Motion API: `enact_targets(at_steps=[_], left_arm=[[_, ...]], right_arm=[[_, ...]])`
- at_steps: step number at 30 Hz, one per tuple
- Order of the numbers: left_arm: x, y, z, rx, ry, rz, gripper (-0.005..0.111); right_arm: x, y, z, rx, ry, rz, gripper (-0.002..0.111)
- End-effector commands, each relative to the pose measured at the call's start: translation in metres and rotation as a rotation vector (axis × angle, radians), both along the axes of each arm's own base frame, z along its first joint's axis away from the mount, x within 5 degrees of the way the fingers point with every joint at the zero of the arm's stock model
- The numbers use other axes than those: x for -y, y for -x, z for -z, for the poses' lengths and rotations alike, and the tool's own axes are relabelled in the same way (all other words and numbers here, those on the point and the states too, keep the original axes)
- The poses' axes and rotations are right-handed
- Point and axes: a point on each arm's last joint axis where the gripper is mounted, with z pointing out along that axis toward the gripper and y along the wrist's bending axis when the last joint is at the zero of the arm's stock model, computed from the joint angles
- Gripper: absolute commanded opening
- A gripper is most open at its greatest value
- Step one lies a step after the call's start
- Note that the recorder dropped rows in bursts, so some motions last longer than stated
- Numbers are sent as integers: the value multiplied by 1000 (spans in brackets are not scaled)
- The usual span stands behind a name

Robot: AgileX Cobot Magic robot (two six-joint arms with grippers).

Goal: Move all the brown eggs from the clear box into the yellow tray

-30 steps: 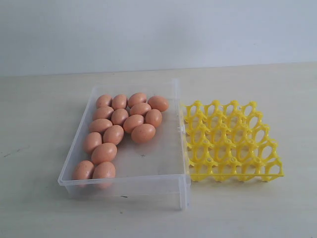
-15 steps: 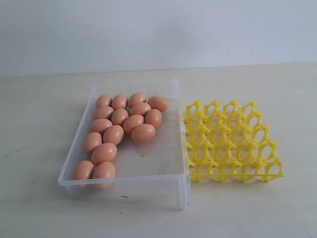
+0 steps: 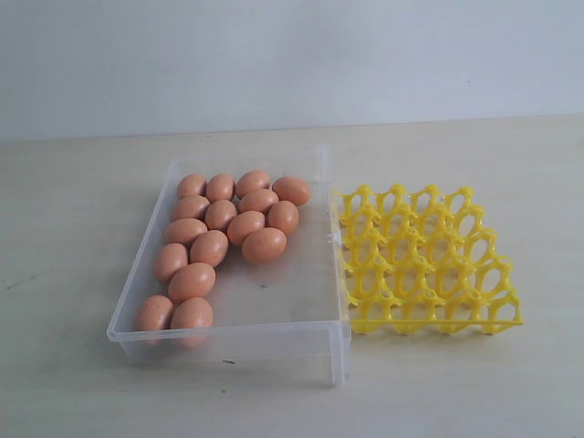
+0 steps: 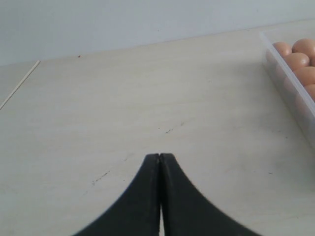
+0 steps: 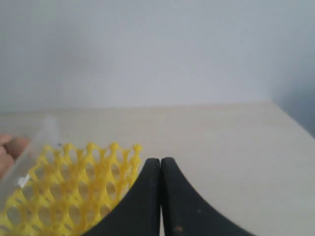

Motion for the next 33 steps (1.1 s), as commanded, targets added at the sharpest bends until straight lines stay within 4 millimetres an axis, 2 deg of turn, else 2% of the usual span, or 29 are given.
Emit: enact_targets(at_steps=[1, 6, 10, 22, 26, 33], left_arm=[[0, 0, -2, 13, 7, 6, 0], [0, 0, -2, 13, 7, 6, 0], [0, 0, -2, 13, 7, 6, 0], [0, 0, -2, 13, 7, 6, 0], [0, 0, -2, 13, 7, 6, 0], [0, 0, -2, 13, 7, 6, 0]], right_arm=[[0, 16, -50, 58, -3, 4, 0], [-2, 21, -90, 23, -33, -13, 0], [-8, 6, -110, -4, -136, -70, 0], [-12, -58, -128, -324, -167, -96, 0], [-15, -73, -136, -392, -105, -142, 0], [-16, -98, -143, -545, -100, -155, 0]])
